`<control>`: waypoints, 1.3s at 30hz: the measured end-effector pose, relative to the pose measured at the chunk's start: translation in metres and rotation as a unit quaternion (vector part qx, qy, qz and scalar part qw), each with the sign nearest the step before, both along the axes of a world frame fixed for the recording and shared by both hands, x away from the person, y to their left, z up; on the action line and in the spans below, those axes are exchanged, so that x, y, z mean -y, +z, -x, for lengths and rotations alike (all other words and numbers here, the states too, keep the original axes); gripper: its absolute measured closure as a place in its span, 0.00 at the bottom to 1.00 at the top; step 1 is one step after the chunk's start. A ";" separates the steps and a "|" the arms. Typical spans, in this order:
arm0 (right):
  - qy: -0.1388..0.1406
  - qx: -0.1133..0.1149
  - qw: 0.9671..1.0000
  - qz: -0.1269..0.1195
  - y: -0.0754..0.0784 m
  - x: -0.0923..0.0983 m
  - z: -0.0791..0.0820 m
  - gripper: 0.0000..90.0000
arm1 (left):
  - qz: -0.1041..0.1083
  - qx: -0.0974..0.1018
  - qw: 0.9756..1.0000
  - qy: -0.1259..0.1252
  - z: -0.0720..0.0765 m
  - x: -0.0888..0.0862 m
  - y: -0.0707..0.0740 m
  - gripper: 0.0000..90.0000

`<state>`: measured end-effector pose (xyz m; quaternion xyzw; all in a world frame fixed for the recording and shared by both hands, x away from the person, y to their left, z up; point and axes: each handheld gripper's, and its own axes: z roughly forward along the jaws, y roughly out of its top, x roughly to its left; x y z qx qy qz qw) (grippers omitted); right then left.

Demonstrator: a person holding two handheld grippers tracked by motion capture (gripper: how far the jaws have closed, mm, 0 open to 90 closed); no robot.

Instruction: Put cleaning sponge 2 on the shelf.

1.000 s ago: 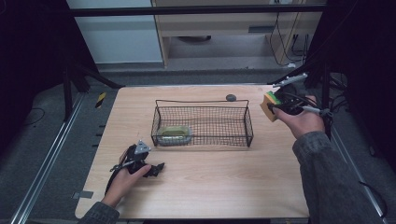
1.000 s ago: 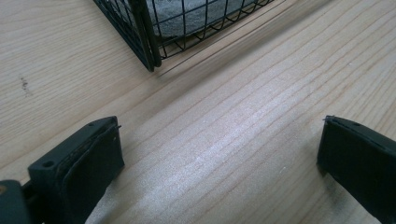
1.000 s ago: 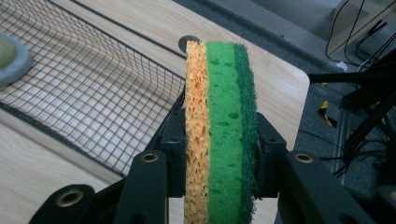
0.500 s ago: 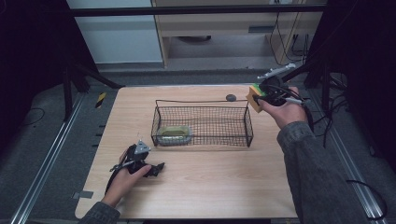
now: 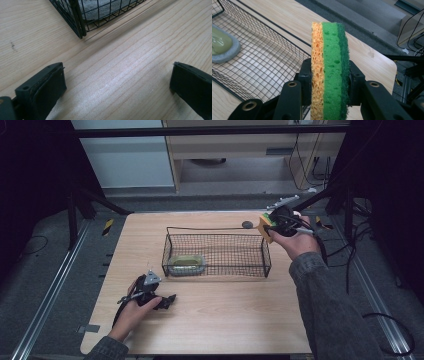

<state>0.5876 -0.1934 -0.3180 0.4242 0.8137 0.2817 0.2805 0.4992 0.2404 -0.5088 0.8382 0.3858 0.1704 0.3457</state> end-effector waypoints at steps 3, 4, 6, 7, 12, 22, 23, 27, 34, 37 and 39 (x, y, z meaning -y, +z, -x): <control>0.003 0.000 1.000 0.000 -0.006 -0.002 0.000 0.72 | 0.000 0.000 1.000 0.000 0.000 0.000 0.000 0.00; 0.004 0.000 1.000 0.000 -0.006 -0.002 0.000 0.72 | 0.000 0.000 1.000 -0.001 0.000 0.000 0.000 0.00; 0.010 0.000 1.000 -0.003 -0.010 -0.005 0.000 0.72 | 0.000 0.000 1.000 -0.002 -0.001 0.000 0.000 0.00; 0.012 -0.002 1.000 0.000 -0.011 -0.007 0.000 0.72 | 0.000 0.000 1.000 -0.004 -0.001 0.000 0.000 0.00; 0.016 -0.007 1.000 0.004 -0.017 -0.008 -0.002 0.72 | 0.000 0.000 1.000 -0.004 -0.001 0.000 0.000 0.00; 0.029 -0.022 0.999 0.003 -0.031 -0.014 -0.009 0.72 | 0.000 0.000 1.000 -0.006 -0.001 -0.001 0.000 0.00; 0.030 -0.025 0.999 0.002 -0.032 -0.014 -0.010 0.72 | 0.000 0.000 1.000 -0.006 -0.001 -0.001 0.000 0.00; 0.029 -0.035 0.999 -0.012 -0.040 -0.015 -0.016 0.72 | 0.000 0.000 1.000 -0.007 -0.001 -0.001 0.000 0.00; 0.029 -0.042 0.998 -0.019 -0.046 -0.014 -0.021 0.72 | 0.000 0.000 1.000 -0.008 -0.002 -0.001 0.000 0.00; 0.026 -0.048 0.998 -0.025 -0.050 -0.010 -0.023 0.72 | -0.002 0.000 1.000 -0.009 -0.002 -0.001 0.000 0.00; 0.023 -0.053 0.998 -0.030 -0.051 -0.009 -0.023 0.72 | 0.000 0.000 1.000 -0.007 -0.002 -0.001 0.000 0.00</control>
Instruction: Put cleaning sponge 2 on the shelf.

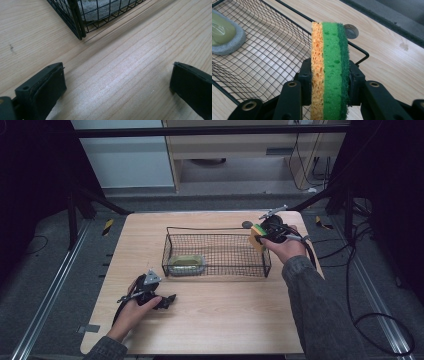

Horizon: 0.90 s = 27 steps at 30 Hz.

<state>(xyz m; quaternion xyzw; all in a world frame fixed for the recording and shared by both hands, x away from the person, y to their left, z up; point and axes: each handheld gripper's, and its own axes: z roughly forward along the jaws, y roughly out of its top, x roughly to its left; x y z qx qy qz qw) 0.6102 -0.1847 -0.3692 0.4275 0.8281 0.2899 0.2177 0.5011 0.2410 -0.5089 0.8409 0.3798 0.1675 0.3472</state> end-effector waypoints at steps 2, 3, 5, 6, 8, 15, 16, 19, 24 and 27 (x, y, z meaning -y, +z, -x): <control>0.000 0.000 1.000 0.000 -0.001 0.001 0.000 0.72 | 0.000 0.000 1.000 0.000 0.000 0.000 0.000 0.00; 0.000 0.000 1.000 0.000 -0.001 0.001 0.000 0.72 | 0.000 0.000 1.000 0.000 0.000 0.000 0.000 0.00; -0.002 -0.004 1.000 0.000 -0.003 0.001 0.000 0.72 | 0.000 0.000 1.000 0.000 0.000 0.000 0.000 0.00; -0.002 -0.003 1.000 0.000 -0.004 0.002 -0.001 0.72 | 0.000 0.000 1.000 0.000 0.000 0.000 0.000 0.00; -0.004 -0.005 1.000 -0.002 -0.006 0.003 -0.002 0.72 | 0.000 0.000 1.000 0.000 0.000 0.000 0.000 0.00; -0.008 -0.012 1.000 -0.001 -0.013 0.004 -0.004 0.72 | 0.000 0.000 1.000 0.000 0.000 0.000 0.000 0.00; -0.007 -0.015 1.000 0.000 -0.016 0.005 -0.005 0.72 | 0.000 0.000 1.000 -0.001 0.000 0.000 0.000 0.00; -0.009 -0.018 1.000 -0.001 -0.020 0.005 -0.006 0.72 | -0.001 -0.001 1.000 -0.002 0.000 0.000 0.000 0.00; -0.012 -0.022 1.000 -0.003 -0.025 0.004 -0.007 0.72 | -0.002 -0.001 1.000 -0.003 0.000 0.000 0.000 0.00; -0.012 -0.024 1.000 -0.001 -0.029 0.003 -0.008 0.72 | -0.002 -0.001 1.000 -0.003 0.000 0.000 0.000 0.00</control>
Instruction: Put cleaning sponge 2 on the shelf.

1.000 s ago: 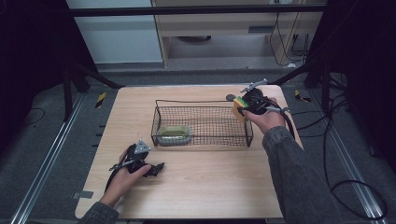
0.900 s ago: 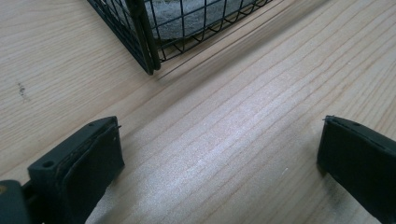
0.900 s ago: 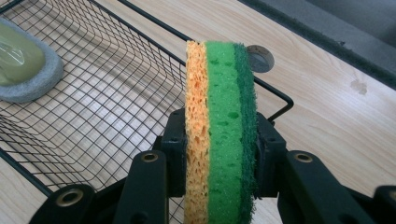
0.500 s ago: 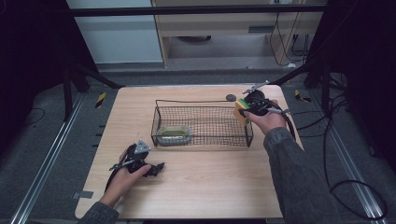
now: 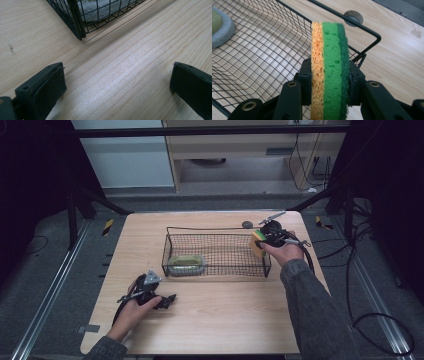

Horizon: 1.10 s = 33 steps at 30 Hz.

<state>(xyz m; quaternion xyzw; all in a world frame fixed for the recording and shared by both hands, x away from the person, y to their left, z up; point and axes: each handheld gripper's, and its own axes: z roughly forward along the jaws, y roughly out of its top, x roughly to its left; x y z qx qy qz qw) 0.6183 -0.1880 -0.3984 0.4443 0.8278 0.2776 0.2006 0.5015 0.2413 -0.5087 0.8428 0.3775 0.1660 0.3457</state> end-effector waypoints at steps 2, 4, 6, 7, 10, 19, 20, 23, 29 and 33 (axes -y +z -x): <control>-0.001 -0.002 1.000 0.001 -0.001 0.000 0.000 0.72 | 0.000 0.000 1.000 0.000 0.000 0.000 0.000 0.00; -0.004 -0.001 1.000 0.003 -0.005 -0.001 -0.001 0.72 | 0.000 0.000 1.000 0.000 0.000 0.000 0.000 0.00; -0.005 -0.001 1.000 0.003 -0.005 -0.002 -0.001 0.72 | 0.000 0.000 1.000 0.000 0.000 0.000 0.000 0.00; -0.005 -0.004 1.000 0.010 -0.008 -0.003 -0.002 0.72 | 0.000 0.000 1.000 0.000 0.000 0.000 0.000 0.00; -0.002 -0.003 1.000 0.019 -0.010 -0.007 -0.002 0.72 | 0.000 0.000 1.000 0.000 0.000 0.000 0.000 0.00; -0.002 -0.009 0.999 0.037 -0.018 -0.014 -0.004 0.71 | 0.000 0.000 1.000 0.000 0.000 0.000 0.000 0.00; 0.000 -0.011 0.999 0.041 -0.019 -0.015 -0.004 0.71 | 0.000 0.000 1.000 0.000 0.000 0.000 0.000 0.00; -0.001 -0.012 0.999 0.043 -0.020 -0.016 -0.005 0.71 | 0.000 0.000 1.000 0.000 0.000 0.000 0.000 0.00; 0.003 -0.016 0.999 0.045 -0.021 -0.020 -0.005 0.68 | 0.000 0.000 1.000 0.000 0.000 0.000 0.000 0.00; 0.002 -0.017 0.999 0.042 -0.021 -0.020 -0.005 0.65 | 0.000 0.000 1.000 0.000 0.000 0.000 0.000 0.00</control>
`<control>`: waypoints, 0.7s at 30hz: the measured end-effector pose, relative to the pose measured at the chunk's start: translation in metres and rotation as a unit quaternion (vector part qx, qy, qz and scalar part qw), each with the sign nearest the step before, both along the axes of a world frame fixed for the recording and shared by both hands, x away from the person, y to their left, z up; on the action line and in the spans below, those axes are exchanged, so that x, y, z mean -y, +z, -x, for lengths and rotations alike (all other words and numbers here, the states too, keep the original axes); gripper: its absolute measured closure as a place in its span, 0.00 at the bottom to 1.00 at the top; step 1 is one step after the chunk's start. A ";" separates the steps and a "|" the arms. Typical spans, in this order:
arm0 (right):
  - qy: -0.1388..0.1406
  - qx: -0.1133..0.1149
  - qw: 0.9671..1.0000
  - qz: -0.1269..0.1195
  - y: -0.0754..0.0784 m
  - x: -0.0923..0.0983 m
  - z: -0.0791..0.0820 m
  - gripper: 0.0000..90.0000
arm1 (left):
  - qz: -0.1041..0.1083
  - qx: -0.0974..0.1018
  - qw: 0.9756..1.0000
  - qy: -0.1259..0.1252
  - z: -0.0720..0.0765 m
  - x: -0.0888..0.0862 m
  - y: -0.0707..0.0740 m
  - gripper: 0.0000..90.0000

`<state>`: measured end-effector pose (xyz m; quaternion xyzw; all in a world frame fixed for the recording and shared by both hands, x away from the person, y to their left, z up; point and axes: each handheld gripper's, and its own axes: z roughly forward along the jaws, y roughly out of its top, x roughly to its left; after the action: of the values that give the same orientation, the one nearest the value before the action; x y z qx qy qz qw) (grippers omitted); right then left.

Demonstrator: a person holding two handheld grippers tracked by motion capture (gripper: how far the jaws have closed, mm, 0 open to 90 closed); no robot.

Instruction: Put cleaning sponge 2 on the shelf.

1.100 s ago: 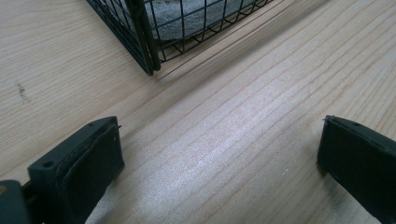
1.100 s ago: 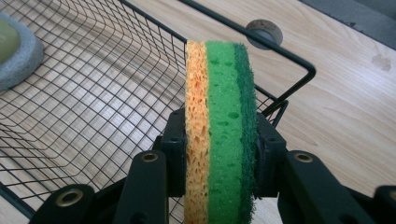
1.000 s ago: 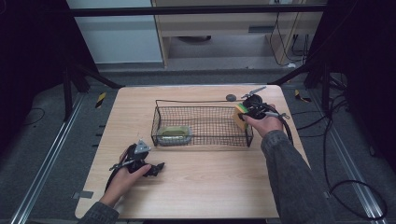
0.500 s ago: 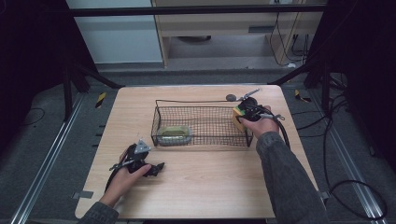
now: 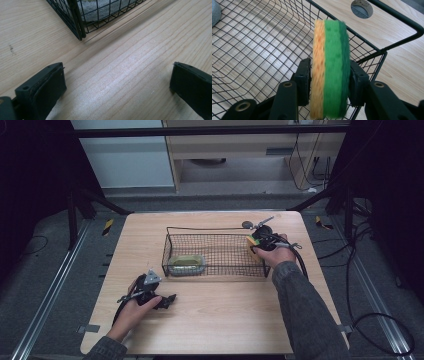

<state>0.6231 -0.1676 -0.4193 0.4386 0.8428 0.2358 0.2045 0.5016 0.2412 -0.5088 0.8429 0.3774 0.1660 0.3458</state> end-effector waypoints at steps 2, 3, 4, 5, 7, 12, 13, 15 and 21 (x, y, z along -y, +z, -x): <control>-0.001 0.003 1.000 -0.002 0.001 0.000 0.000 0.64 | 0.000 0.000 1.000 0.000 0.000 0.000 0.000 0.00; -0.001 0.003 1.000 -0.002 0.001 0.000 0.000 0.64 | 0.000 0.000 1.000 0.000 0.000 0.000 0.000 0.00; -0.001 0.003 1.000 -0.002 0.001 0.000 0.001 0.64 | 0.000 0.000 1.000 0.000 0.000 0.000 0.000 0.00; -0.001 0.003 1.000 -0.002 0.001 0.000 0.001 0.64 | 0.000 0.000 1.000 0.000 0.000 0.000 0.000 0.00; 0.000 0.005 1.000 -0.005 0.003 0.001 0.001 0.64 | 0.000 0.000 1.000 0.000 0.000 0.000 0.000 0.00; 0.001 0.010 1.000 -0.005 0.006 0.002 0.002 0.66 | -0.001 0.000 1.000 -0.001 0.000 0.000 0.000 0.00; 0.001 0.010 1.000 -0.006 0.006 0.002 0.003 0.67 | -0.001 0.000 1.000 -0.001 0.000 0.000 0.000 0.00; 0.003 0.011 1.000 -0.003 0.008 0.003 0.004 0.70 | -0.001 0.000 1.000 0.000 0.000 0.000 0.000 0.00; 0.013 0.008 1.000 0.005 0.010 0.002 0.007 0.71 | 0.000 0.000 1.000 0.000 0.000 0.000 0.000 0.00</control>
<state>0.6162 -0.1700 -0.4094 0.4244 0.8481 0.2374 0.2105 0.5018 0.2411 -0.5087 0.8428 0.3776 0.1663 0.3458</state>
